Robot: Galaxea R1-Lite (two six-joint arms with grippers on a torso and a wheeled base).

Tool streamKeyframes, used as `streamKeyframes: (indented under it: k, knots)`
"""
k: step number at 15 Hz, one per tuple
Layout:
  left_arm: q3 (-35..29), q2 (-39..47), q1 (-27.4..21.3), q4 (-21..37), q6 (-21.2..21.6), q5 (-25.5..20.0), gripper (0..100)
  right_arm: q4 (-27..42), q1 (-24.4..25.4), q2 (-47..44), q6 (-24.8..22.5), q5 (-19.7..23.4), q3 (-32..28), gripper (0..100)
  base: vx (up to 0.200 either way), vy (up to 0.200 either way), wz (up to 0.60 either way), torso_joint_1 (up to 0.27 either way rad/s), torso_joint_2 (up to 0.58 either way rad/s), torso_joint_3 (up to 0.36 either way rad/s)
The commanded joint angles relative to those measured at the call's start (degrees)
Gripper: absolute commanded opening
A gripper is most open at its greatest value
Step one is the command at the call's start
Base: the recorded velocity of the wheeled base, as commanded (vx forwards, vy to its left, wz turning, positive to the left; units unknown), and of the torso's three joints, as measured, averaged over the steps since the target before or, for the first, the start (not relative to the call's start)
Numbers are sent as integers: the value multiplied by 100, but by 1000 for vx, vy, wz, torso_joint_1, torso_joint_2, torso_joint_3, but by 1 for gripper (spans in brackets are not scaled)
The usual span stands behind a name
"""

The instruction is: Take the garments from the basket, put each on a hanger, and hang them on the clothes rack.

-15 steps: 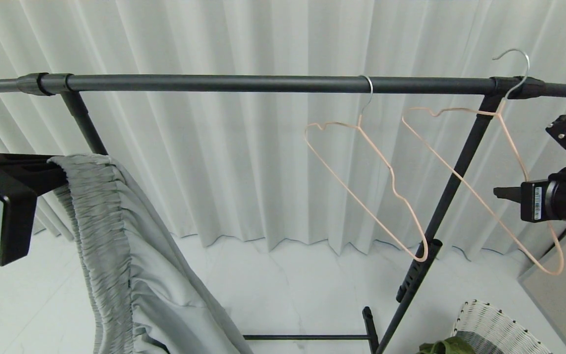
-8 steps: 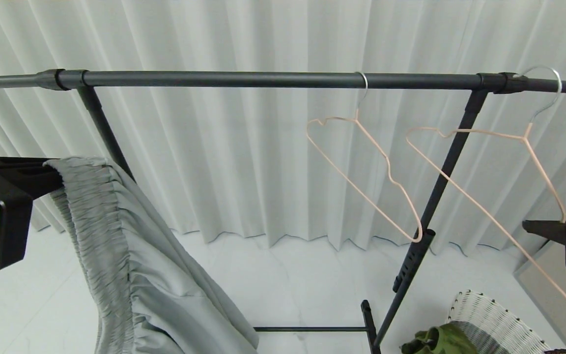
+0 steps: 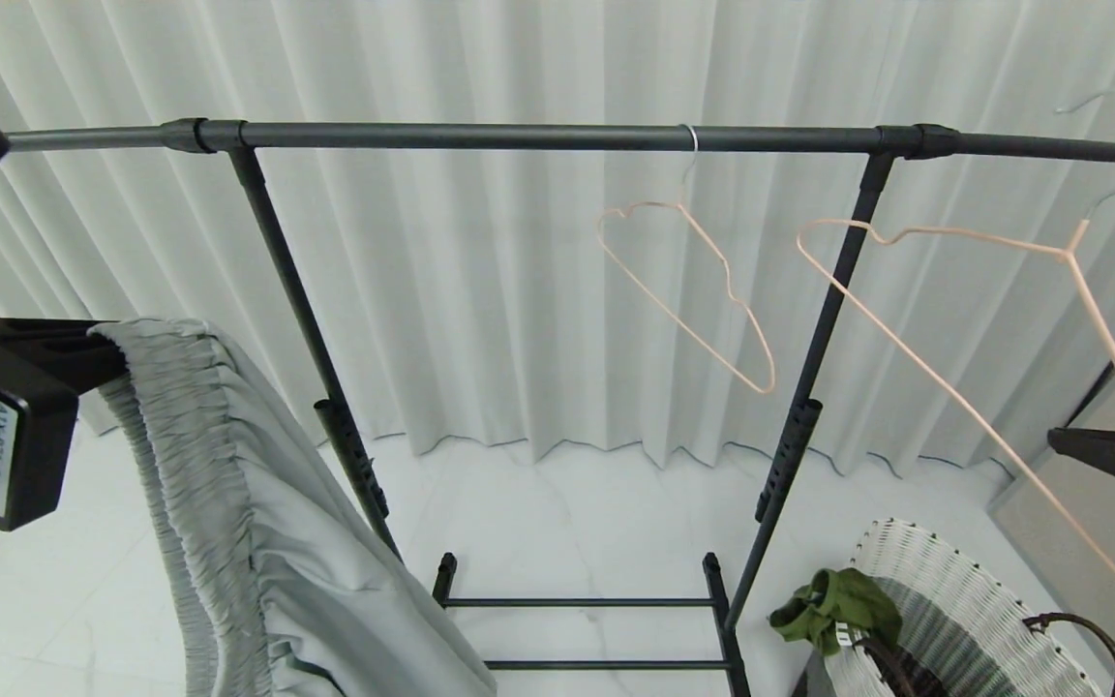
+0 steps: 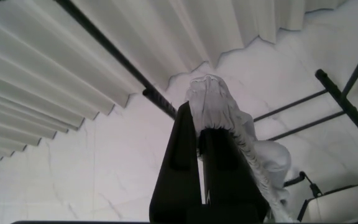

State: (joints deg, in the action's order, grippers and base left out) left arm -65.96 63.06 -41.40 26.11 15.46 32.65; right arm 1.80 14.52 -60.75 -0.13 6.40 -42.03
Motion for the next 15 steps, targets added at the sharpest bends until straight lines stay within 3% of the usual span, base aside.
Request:
streamKeyframes:
  k: [1,4,9,11,15]
  knots:
    - [22,31,18,-1,1,5,0,-268,297,1,-4,2,-59,0,0,0,0,0,0,0]
    - [13,127,97,-1,1,5,0,-347,974,-43,-13,2,-305,0,0,0,0,0,0,0]
    - [-980,989,440,-27,-16,603,0,-339,2468,-245,40,2,-393,0,0,0,0,0,0,0]
    - [-1305,1305,519,-27,-69,585,0,-347,2943,-385,172,10,-349,0,0,0,0,0,0,0]
    - [-1367,1832,607,-229,-684,594,0,-356,3848,-350,514,10,11,0,0,0,0,0,0,0]
